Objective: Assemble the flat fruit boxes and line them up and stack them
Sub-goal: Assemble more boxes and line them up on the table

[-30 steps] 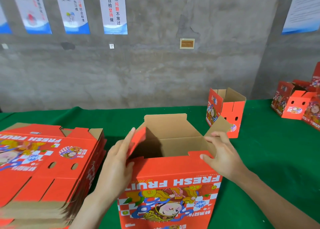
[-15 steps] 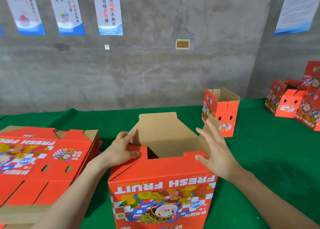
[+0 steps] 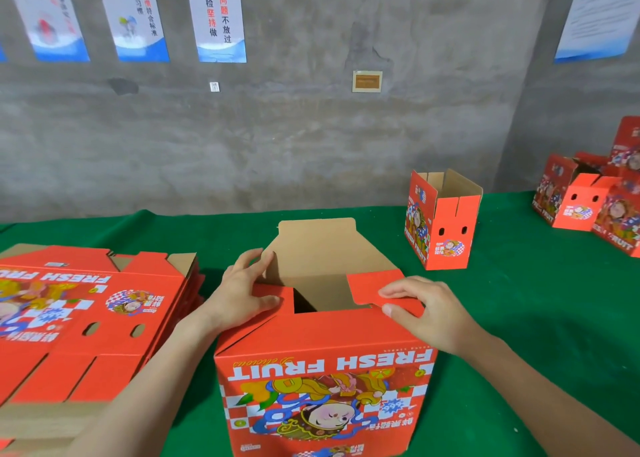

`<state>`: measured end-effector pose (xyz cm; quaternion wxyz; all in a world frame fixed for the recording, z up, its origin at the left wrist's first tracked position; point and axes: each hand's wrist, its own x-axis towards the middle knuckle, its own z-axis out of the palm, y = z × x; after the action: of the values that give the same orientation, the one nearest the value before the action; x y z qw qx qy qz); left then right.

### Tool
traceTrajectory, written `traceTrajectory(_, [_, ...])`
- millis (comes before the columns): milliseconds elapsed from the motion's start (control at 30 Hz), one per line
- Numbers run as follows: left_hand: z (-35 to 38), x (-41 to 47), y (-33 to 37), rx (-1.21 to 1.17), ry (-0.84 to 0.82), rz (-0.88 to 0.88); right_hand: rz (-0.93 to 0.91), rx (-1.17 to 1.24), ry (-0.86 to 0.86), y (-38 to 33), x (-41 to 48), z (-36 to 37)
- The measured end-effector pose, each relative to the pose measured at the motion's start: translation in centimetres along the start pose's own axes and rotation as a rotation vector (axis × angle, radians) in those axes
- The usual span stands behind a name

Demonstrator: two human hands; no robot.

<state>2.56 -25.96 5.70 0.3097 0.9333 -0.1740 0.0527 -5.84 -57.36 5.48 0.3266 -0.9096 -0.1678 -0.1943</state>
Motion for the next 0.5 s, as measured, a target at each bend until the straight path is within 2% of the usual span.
traceTrajectory(300, [-0.3, -1.0, 0.5, -0.146, 0.215, 0.207, 0.022, 0.103, 0.113, -0.2, 0.9, 0.5])
traceTrajectory(400, [-0.5, -1.3, 0.9, -0.182, 0.189, 0.22, 0.026, 0.114, 0.146, -0.2, 0.8, 0.5])
traceTrajectory(500, [-0.7, -1.5, 1.0, -0.302, 0.095, 0.13, 0.024, 0.124, 0.169, -0.1, 0.6, 0.5])
